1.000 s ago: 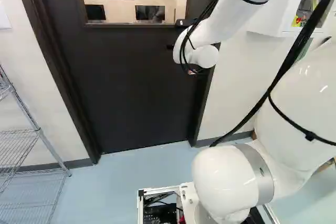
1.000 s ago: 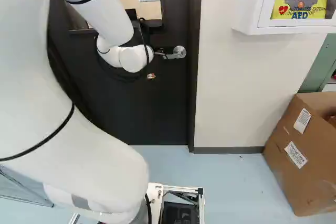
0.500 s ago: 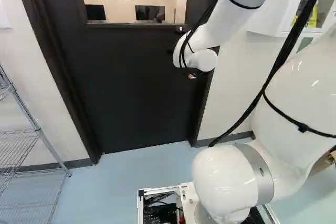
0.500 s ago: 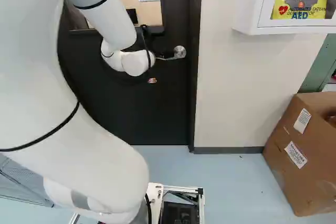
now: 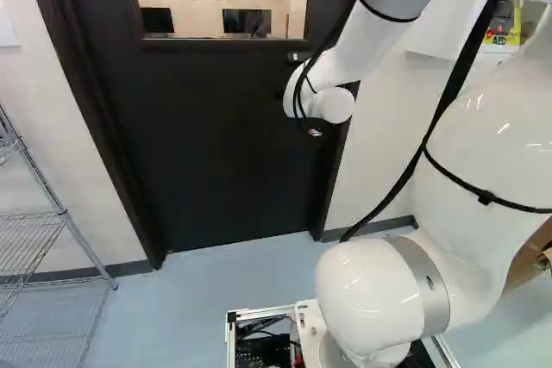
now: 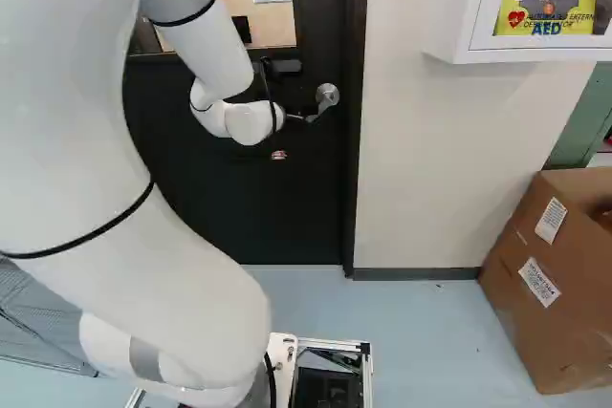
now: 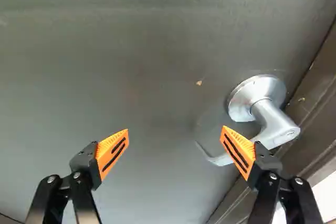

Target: Open the door and move inside

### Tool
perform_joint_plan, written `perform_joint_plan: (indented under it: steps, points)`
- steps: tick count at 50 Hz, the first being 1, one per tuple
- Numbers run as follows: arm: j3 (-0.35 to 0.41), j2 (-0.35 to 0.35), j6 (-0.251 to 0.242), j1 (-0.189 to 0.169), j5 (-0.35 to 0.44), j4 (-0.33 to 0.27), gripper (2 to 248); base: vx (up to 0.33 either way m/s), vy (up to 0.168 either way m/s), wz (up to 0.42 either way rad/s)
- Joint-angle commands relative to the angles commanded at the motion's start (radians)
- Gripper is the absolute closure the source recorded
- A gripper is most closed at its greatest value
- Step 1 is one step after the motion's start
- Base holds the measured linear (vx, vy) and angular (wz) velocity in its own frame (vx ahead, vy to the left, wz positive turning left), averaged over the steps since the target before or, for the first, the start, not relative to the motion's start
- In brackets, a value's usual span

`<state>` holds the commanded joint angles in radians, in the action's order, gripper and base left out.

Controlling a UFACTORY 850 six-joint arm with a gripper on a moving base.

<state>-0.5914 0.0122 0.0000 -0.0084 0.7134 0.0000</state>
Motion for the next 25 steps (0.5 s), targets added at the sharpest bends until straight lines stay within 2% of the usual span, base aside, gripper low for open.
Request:
perform_joint_plan:
  steps: [25]
  points:
    - [0.005, -0.054, 0.0, 0.0, 0.0, 0.0, 3, 0.0, 0.0, 0.0]
